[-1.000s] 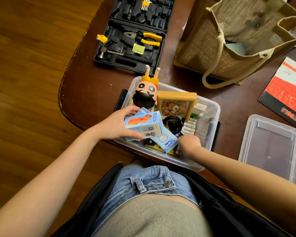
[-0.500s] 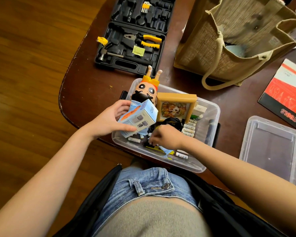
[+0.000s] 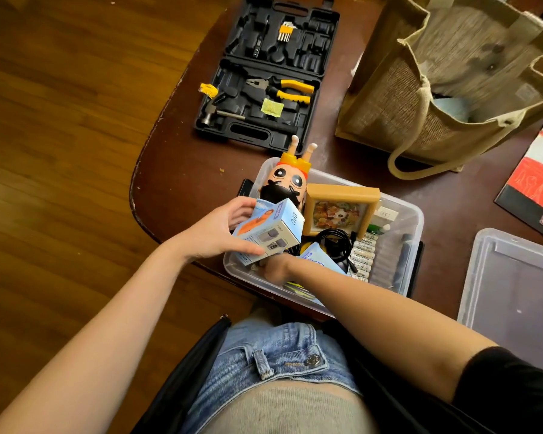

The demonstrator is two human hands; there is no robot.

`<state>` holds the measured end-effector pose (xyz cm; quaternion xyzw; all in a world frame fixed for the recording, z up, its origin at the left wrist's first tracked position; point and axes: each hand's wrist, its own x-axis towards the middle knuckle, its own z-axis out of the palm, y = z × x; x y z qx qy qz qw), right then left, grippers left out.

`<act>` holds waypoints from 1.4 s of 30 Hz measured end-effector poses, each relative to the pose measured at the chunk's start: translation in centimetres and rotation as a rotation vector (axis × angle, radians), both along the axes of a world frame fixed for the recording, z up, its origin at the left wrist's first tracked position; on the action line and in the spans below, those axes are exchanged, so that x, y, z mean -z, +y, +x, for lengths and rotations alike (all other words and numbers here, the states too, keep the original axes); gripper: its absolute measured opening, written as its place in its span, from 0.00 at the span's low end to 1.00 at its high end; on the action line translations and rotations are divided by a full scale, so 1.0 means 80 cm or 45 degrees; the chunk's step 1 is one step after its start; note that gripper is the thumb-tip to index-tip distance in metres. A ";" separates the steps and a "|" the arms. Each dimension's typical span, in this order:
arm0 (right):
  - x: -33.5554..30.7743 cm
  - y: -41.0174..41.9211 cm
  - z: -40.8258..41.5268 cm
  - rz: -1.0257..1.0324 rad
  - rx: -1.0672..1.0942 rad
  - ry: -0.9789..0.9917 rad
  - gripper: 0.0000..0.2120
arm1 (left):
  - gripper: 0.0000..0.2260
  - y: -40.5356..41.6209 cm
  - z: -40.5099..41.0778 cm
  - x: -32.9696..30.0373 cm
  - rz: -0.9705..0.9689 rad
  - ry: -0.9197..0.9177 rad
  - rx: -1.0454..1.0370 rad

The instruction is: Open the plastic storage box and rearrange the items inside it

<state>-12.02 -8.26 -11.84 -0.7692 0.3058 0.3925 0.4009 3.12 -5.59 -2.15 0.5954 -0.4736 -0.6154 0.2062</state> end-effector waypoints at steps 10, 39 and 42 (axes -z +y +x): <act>-0.057 -0.005 -0.061 0.092 0.284 -0.286 0.14 | 0.34 -0.010 0.002 -0.012 -0.031 0.136 -0.030; -0.028 -0.007 -0.176 -0.519 0.023 0.296 0.10 | 0.33 -0.010 -0.030 0.008 0.032 -0.175 0.365; -0.033 -0.014 -0.180 -0.487 0.059 0.292 0.07 | 0.32 -0.011 -0.026 0.005 0.024 -0.139 0.344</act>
